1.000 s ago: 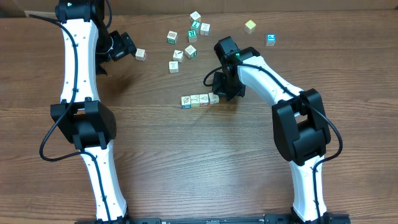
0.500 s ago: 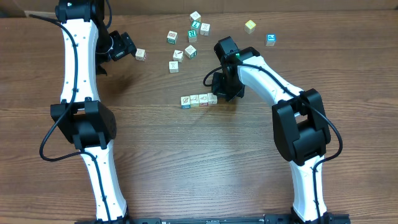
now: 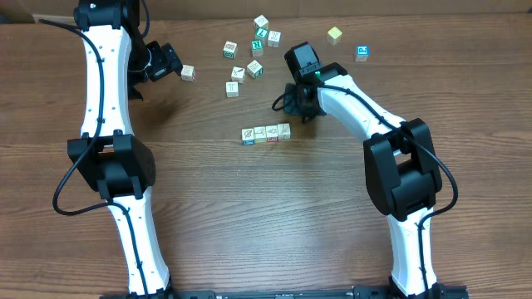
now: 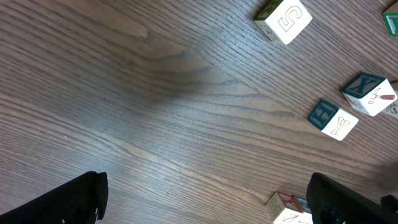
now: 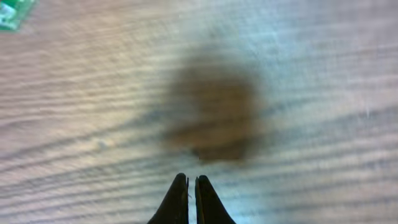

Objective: Form a horizontal line

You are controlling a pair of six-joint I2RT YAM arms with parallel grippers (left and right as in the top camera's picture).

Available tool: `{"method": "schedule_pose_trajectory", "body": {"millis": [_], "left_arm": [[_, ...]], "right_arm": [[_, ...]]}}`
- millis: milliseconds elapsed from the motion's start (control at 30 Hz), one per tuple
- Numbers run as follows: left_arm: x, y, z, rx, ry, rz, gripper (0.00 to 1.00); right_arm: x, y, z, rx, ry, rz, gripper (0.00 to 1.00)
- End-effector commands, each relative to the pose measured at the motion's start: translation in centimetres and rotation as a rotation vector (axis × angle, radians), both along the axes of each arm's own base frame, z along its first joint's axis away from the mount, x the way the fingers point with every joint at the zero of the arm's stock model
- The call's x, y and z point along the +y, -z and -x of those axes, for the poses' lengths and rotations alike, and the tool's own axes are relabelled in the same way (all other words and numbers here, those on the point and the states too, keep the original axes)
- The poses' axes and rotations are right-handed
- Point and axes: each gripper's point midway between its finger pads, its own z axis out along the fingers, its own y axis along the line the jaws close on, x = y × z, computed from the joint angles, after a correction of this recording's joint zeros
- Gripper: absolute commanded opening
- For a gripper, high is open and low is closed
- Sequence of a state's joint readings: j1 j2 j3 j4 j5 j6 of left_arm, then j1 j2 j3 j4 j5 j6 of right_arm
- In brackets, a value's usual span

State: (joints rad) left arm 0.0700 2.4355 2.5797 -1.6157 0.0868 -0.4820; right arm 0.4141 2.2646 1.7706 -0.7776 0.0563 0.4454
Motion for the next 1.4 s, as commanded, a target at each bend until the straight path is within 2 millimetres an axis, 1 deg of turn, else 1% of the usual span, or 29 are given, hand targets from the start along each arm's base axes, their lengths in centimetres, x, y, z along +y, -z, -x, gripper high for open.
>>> {"method": "schedule_pose_trajectory", "body": {"millis": [0,133,267,533,767,967,1367], "left_arm": [[-0.1,-1.1,-0.3,-0.033,0.007,0.004,1.00],[-0.1,-1.1,-0.3,-0.033,0.008,0.004,1.00],[-0.1,-1.1,-0.3,-0.033,0.008,0.004,1.00],[-0.1,-1.1,-0.3,-0.033,0.007,0.004,1.00],[-0.1,-1.1,-0.3,-0.033,0.007,0.004,1.00],[-0.1,-1.1,-0.3,-0.033,0.008,0.004,1.00],[-0.1,-1.1,-0.3,-0.033,0.007,0.004,1.00]], "right_arm": [[0.9,-0.9,-0.3,-0.029,-0.048,-0.025,0.04],[2.2,-0.9,0.4,0.003,-0.077,-0.095,0.04],[2.6,-0.8,1.1,0.037,-0.091,-0.123,0.04],[2.7,-0.6,2.0,0.075,-0.097,-0.133,0.04],[2.9,-0.7,1.7,0.063,-0.098,-0.139,0.04],[3.4,-0.7,2.2,0.088,-0.112,-0.173,0.04],[3.0,-0.3,3.4,0.136,-0.109,-0.155,0.04]]}}
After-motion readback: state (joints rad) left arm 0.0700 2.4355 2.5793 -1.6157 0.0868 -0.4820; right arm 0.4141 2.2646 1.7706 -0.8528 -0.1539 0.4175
